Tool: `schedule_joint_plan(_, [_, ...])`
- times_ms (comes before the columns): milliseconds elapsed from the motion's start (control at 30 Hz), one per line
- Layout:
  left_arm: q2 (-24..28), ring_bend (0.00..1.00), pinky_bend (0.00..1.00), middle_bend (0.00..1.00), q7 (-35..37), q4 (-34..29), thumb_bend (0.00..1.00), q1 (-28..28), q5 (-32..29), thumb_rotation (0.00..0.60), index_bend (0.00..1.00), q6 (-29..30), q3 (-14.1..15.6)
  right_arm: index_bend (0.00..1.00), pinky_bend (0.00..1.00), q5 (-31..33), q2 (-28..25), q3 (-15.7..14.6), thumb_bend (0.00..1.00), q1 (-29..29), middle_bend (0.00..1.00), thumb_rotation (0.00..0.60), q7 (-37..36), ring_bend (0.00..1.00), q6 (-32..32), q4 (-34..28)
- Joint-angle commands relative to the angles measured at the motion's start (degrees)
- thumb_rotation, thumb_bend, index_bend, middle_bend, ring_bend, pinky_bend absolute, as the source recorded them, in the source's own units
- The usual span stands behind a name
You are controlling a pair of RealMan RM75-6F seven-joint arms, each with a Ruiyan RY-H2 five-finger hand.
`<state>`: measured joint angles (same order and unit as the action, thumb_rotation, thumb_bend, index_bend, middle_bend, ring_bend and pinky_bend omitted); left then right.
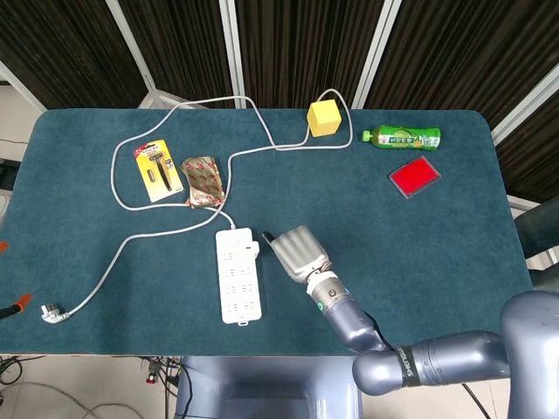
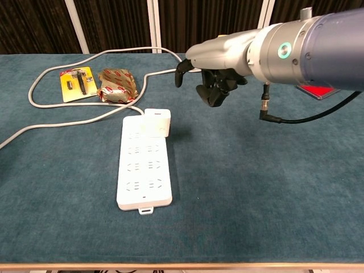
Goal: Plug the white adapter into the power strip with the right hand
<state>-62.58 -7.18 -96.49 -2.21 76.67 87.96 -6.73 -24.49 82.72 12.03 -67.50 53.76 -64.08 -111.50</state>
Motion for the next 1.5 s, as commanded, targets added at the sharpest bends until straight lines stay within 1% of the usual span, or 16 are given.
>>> schedule_joint_plan(33, [0.01, 0.0, 0.0, 0.0, 0.0, 0.01, 0.1, -0.02, -0.07, 0.6, 0.22, -0.07, -0.02, 0.2, 0.81, -0.05, 0.84, 0.0, 0.81, -0.53, 0.86, 0.6, -0.27, 0.83, -0.06, 0.49])
schedule_joint_plan(500, [0.02, 0.0, 0.0, 0.0, 0.0, 0.07, 0.1, -0.13, -0.31, 0.6, 0.22, -0.31, -0.09, 0.2, 0.81, 0.51, 5.04, -0.1, 0.81, -2.87, 0.86, 0.6, -0.43, 0.83, -0.55, 2.77])
schedule_joint_plan(800, [0.15, 0.0, 0.0, 0.0, 0.35, 0.11, 0.1, -0.06, -0.49, 0.6, 0.22, -0.19, -0.24, 0.2, 0.81, 2.22, 7.38, 0.32, 0.81, -4.41, 0.86, 0.6, -0.73, 0.83, 0.08, 5.07])
schedule_joint_plan(1500, [0.26, 0.0, 0.0, 0.0, 0.58, 0.14, 0.1, -0.02, -0.71, 0.6, 0.22, -0.17, -0.35, 0.2, 0.81, 4.35, 10.02, 0.1, 0.81, -6.19, 0.86, 0.6, -1.17, 0.83, 1.22, 8.68])
